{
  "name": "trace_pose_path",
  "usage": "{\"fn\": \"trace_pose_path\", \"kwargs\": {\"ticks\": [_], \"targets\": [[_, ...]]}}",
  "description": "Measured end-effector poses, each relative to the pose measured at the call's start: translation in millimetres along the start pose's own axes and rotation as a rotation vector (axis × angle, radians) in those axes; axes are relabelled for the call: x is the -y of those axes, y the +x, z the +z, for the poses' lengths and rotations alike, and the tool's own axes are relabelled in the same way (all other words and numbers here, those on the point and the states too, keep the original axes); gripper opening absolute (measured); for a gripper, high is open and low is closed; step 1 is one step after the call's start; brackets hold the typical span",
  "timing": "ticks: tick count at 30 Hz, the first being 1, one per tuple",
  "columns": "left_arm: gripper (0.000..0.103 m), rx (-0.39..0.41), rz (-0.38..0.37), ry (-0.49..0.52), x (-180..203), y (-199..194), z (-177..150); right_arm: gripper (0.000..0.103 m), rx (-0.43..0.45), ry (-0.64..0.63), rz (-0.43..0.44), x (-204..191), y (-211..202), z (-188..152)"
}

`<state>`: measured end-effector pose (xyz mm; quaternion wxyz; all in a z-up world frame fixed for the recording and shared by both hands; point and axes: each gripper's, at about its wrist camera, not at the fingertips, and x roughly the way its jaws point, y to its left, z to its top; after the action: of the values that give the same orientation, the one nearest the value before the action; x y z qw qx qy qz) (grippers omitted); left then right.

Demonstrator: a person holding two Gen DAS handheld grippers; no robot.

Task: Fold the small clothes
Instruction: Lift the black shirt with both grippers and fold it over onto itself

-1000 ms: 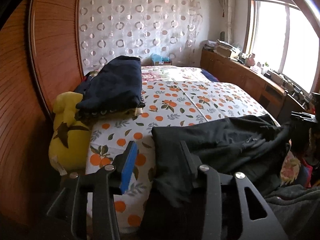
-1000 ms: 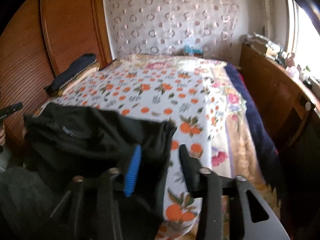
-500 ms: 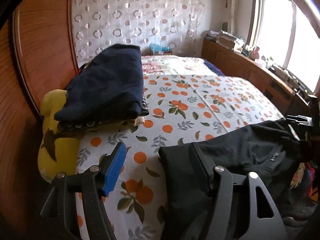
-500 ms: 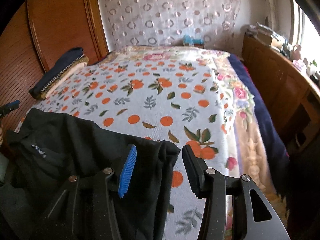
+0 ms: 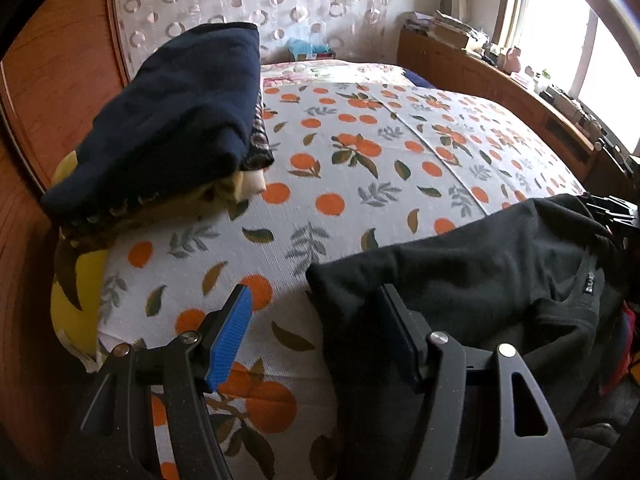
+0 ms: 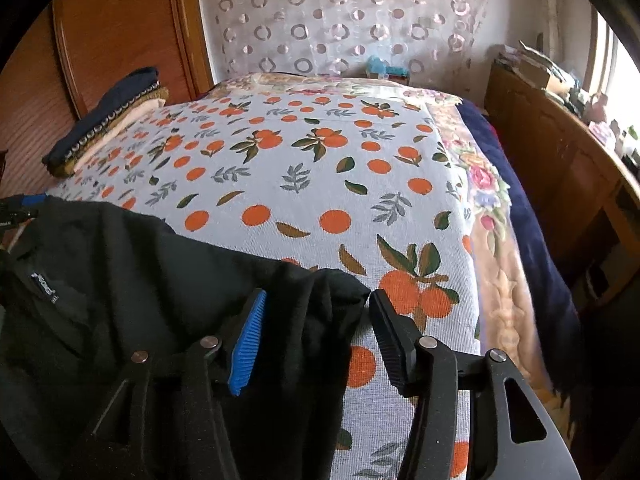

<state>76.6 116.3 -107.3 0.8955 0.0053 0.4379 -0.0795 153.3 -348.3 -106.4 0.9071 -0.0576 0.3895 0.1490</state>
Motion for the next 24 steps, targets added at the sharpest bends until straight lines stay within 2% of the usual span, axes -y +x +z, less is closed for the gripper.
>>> {"fn": "trace_pose_path", "kwargs": {"ticks": [4, 6, 11, 13, 17, 19, 21, 24], "targets": [[0.062, -0.001, -0.017, -0.007, -1, -1, -1, 0.055, -0.004, -0.001, 0.006, 1, 2, -1], [0.047, -0.004, -0.040, 0.008, 1, -2, 0, 0.053, -0.011, -0.021, 0.024, -2, 2, -2], [0.023, -0.022, -0.076, 0.041, 12, 0, 5, 0.018, -0.027, -0.083, 0.088, -11, -1, -3], [0.008, -0.015, -0.073, 0.049, 17, -2, 5, 0.013, -0.022, -0.101, 0.096, -15, -4, -3], [0.005, 0.081, -0.060, 0.045, 28, -29, 0, 0.010, 0.049, -0.056, 0.136, -13, -25, -6], [0.005, 0.176, -0.052, 0.001, 27, -64, -2, 0.010, 0.099, -0.038, 0.150, -12, -47, -10], [0.005, 0.255, -0.093, -0.054, 23, -96, -1, 0.010, 0.146, -0.038, 0.169, -15, -77, -7], [0.005, 0.363, -0.104, -0.057, 26, -143, 5, 0.009, 0.254, -0.079, 0.196, -24, -132, -1]]}}
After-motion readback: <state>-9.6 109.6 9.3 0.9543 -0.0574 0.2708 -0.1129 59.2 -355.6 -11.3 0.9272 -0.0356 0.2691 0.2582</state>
